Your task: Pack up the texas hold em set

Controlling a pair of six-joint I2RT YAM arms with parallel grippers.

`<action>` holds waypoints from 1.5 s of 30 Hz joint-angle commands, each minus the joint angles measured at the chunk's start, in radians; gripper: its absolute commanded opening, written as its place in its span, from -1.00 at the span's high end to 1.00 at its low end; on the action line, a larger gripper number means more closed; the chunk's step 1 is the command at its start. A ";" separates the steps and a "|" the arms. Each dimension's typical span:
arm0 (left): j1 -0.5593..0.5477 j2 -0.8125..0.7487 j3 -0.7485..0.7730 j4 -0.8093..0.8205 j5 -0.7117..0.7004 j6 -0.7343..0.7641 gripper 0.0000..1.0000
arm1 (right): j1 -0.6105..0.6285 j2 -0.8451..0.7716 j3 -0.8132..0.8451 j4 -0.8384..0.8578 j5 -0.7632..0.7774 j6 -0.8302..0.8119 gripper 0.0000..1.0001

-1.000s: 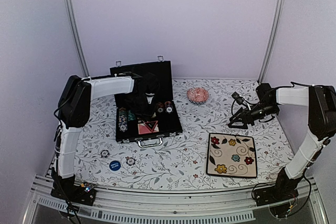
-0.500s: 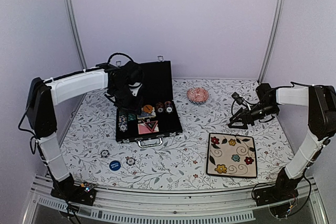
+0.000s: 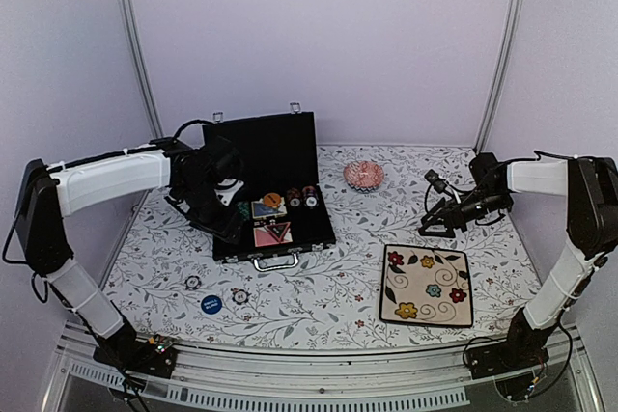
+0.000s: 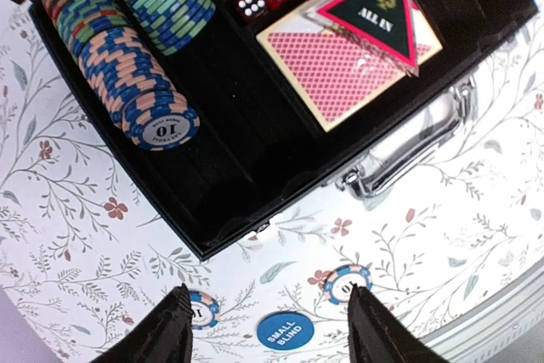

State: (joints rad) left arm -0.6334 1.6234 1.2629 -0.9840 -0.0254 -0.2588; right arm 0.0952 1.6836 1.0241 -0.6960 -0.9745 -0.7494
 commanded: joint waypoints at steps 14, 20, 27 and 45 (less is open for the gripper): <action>-0.232 0.051 -0.208 0.084 0.030 -0.021 -0.27 | 0.012 -0.012 0.020 -0.007 -0.006 -0.010 -0.67; -0.255 0.093 -0.217 0.113 0.048 -0.028 -0.20 | 0.014 -0.006 0.021 -0.007 -0.005 -0.011 -0.67; -0.261 0.133 -0.220 0.122 0.069 -0.033 -0.11 | 0.014 -0.004 0.020 -0.007 -0.004 -0.013 -0.68; -0.284 0.191 -0.200 0.123 0.065 -0.033 0.17 | 0.017 0.004 0.022 -0.007 0.000 -0.011 -0.68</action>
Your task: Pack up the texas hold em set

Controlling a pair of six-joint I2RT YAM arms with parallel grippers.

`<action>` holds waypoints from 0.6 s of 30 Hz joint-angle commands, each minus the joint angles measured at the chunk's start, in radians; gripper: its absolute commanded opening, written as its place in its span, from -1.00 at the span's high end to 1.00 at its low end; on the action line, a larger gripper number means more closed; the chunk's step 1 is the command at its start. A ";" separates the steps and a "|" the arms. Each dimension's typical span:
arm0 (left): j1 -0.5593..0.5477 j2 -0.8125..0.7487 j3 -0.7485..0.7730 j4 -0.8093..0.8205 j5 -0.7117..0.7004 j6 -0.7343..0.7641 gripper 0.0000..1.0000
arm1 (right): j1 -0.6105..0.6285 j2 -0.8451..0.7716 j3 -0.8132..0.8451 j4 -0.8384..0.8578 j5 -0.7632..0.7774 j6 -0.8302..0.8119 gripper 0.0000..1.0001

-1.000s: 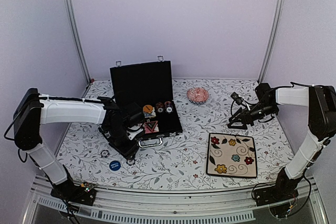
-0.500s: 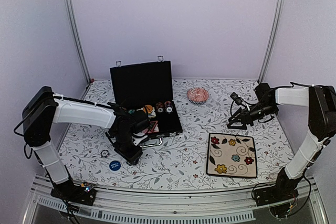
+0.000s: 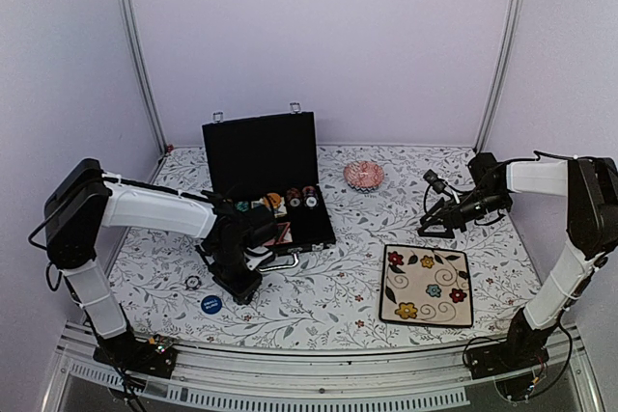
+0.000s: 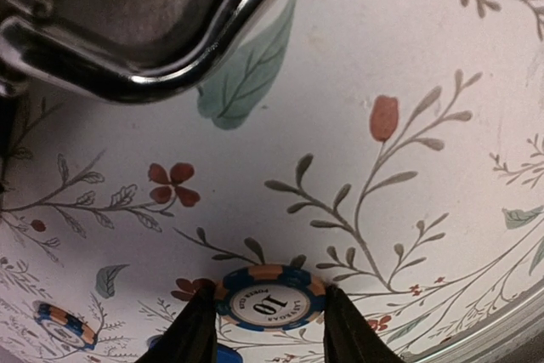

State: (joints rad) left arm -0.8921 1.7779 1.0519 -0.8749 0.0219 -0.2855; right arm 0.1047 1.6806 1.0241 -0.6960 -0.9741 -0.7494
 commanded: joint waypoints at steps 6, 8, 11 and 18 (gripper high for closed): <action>-0.096 0.125 0.143 0.024 0.031 -0.011 0.23 | 0.010 0.007 0.022 -0.008 0.002 -0.011 -0.69; -0.122 0.170 0.210 0.025 0.032 -0.008 0.24 | 0.010 0.004 0.022 -0.007 0.004 -0.011 -0.68; -0.152 0.245 0.300 0.015 0.035 0.000 0.23 | 0.011 0.001 0.020 -0.007 0.004 -0.010 -0.68; -0.164 0.202 0.345 -0.070 -0.077 -0.001 -0.14 | 0.010 0.000 0.020 -0.007 0.003 -0.011 -0.69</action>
State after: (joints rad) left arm -1.0492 2.0125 1.3823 -0.8928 0.0177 -0.2829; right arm 0.1078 1.6806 1.0241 -0.6956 -0.9703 -0.7494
